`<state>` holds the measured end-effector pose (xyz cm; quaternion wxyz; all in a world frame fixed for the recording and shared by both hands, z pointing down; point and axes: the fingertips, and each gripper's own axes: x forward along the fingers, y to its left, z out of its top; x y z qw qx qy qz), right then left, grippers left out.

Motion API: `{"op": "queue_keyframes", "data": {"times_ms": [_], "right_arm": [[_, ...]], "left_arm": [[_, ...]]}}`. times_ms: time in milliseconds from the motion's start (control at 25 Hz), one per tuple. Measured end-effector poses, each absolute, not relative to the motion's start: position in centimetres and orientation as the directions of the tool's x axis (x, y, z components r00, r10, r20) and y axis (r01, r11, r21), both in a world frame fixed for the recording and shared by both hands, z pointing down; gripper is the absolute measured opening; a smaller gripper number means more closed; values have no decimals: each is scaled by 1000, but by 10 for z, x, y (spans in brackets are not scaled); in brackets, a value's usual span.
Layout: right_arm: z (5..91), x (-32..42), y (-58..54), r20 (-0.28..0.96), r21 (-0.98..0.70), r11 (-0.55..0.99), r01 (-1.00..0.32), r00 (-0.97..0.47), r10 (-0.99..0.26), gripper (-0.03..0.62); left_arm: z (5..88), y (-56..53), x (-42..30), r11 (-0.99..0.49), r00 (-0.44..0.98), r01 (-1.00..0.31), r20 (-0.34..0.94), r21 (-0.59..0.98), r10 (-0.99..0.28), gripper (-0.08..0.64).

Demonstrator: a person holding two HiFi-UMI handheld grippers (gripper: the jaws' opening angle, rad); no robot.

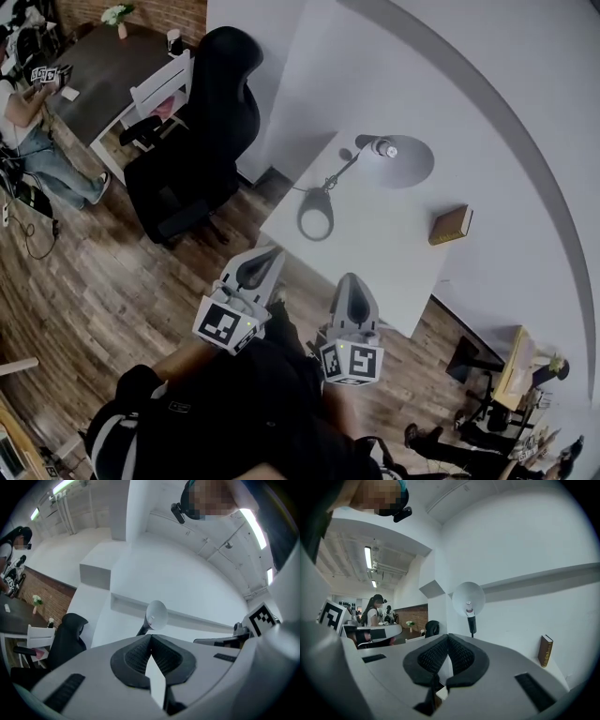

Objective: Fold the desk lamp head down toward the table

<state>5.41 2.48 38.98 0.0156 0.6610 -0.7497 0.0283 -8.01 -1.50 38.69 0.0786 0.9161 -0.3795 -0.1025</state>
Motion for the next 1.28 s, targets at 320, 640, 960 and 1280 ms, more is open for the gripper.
{"op": "queue_keyframes", "data": {"times_ms": [320, 640, 960, 1280], "right_arm": [[378, 85, -24, 20, -22, 118, -993, -118, -993, 14], [352, 124, -66, -61, -22, 109, -994, -108, -992, 14], [339, 159, -101, -92, -48, 105, -993, -100, -991, 75], [325, 171, -124, -128, -88, 110, -990, -98, -987, 100]], "left_arm": [[375, -57, -51, -704, 687, -687, -153, 182, -710, 25], [355, -98, -19, -698, 673, -704, -193, 132, -714, 25], [335, -133, 2, -687, 645, -712, -252, 146, -722, 48], [318, -157, 24, -710, 677, -692, -224, 130, -701, 163]]}}
